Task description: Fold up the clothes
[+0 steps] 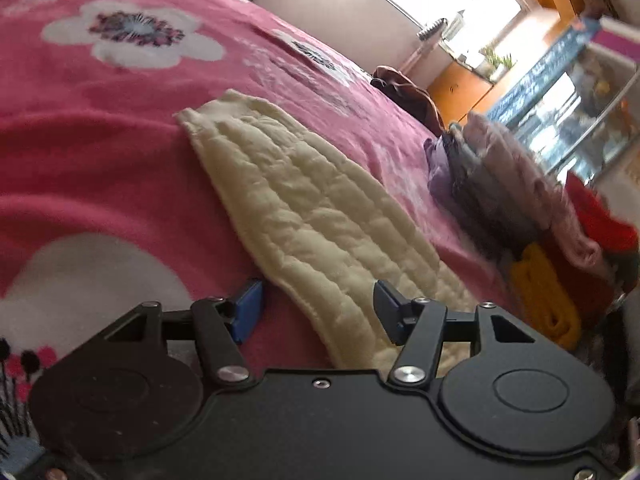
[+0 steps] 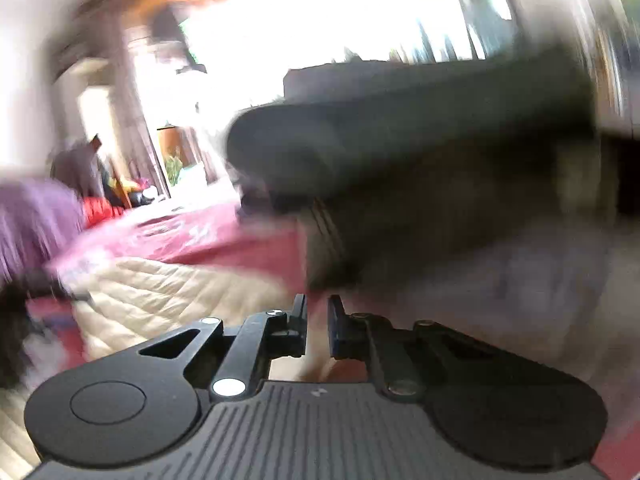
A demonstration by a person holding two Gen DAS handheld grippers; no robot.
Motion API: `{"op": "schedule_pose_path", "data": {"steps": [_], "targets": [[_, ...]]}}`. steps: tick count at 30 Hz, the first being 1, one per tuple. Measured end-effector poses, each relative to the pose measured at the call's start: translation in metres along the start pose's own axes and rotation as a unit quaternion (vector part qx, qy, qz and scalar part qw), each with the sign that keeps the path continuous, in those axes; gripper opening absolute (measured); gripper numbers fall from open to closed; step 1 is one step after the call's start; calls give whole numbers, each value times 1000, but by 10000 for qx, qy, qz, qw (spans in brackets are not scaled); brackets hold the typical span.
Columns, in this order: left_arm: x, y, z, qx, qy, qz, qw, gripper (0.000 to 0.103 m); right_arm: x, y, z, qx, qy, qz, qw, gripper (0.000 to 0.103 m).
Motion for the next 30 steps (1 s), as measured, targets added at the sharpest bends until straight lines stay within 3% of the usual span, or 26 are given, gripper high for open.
{"op": "schedule_pose_path", "data": {"steps": [3, 5, 7, 9, 13, 17, 21, 26, 29, 30], "targets": [[3, 1, 1, 44, -51, -22, 10000, 57, 0, 1, -5, -90, -118, -281, 9995, 13], [6, 1, -4, 67, -49, -34, 10000, 57, 0, 2, -8, -150, -197, -468, 9986, 28], [12, 2, -14, 86, -24, -45, 10000, 57, 0, 3, -12, -210, -275, -655, 9973, 64], [17, 2, -23, 104, 0, -56, 9999, 57, -3, 0, -13, -105, -247, -634, 9976, 72], [36, -4, -71, 31, 296, 145, 9995, 57, -6, -13, -13, 308, -76, -340, 9989, 73], [73, -21, -137, -158, 838, 73, 9963, 58, -12, -26, -21, 587, 89, -151, 9981, 73], [108, -66, -205, -208, 1080, -402, 9931, 58, -14, -40, -33, 710, 249, -88, 9971, 73], [127, -131, -249, 10, 1150, -765, 9904, 59, -6, -49, -45, 800, 417, -85, 9959, 63], [124, -152, -250, -86, 1017, -836, 9913, 58, -6, -52, -43, 804, 438, -21, 9958, 41], [122, -153, -248, -167, 1063, -729, 9915, 53, -6, -53, -41, 826, 474, 23, 9955, 29]]}}
Point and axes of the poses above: each gripper's, at about its wrist camera, not at the fingertips, and z roughly the way its jaws point, x to its left, y to its top, the point moved 8 cm from there along z, roughly the way its jaws point, and after that the axes turned 13 degrees about z, right-handed, at the moved point
